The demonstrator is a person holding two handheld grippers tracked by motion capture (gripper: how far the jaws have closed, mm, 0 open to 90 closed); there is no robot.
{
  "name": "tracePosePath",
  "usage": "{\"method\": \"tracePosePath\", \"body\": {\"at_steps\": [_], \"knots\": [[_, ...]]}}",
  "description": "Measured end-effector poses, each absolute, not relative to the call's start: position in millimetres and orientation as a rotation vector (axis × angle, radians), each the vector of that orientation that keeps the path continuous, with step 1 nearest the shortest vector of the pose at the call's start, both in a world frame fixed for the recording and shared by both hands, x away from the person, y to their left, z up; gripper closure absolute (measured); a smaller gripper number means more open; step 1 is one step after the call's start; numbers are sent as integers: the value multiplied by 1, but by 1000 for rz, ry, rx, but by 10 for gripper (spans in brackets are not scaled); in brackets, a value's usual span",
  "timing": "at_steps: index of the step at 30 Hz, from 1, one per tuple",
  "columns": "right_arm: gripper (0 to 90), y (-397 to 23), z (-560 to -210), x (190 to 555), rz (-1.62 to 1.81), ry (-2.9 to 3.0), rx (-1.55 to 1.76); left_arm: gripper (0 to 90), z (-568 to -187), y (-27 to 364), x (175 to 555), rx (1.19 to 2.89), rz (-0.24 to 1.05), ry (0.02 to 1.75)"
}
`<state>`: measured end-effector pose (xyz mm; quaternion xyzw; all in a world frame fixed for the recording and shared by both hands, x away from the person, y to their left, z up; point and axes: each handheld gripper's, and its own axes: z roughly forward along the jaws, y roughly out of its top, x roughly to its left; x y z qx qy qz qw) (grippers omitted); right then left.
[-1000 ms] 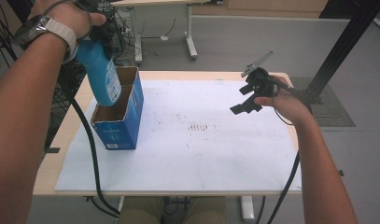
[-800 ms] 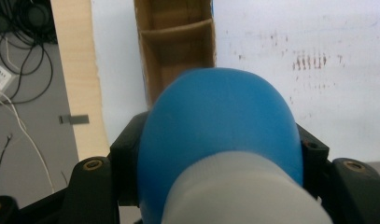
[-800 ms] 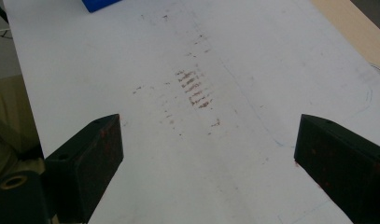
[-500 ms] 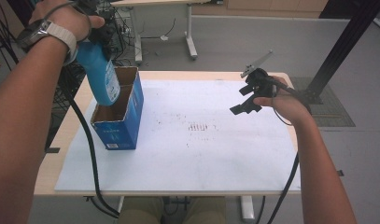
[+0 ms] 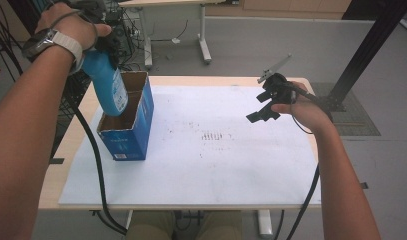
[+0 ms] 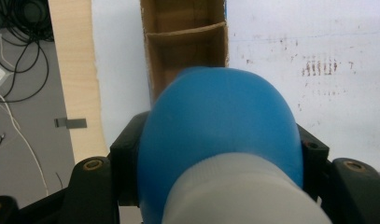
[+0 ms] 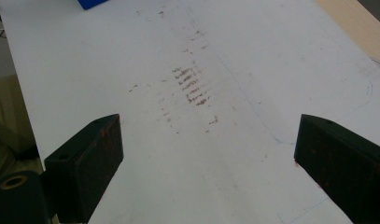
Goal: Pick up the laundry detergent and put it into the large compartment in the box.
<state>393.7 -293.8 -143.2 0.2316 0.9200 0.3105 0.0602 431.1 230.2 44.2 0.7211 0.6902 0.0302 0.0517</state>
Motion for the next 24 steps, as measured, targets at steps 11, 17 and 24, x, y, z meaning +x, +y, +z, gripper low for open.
{"method": "tracePosePath", "body": {"at_steps": [11,17,24], "knots": [[79,-292,-144,394,940,2783,702,376,40,230,432,2195,104,2097],[79,-292,-146,396,935,2787,706,376,36,229,434,2193,109,2101],[79,-291,-148,397,932,2790,708,376,28,229,440,2200,93,2100]]}}
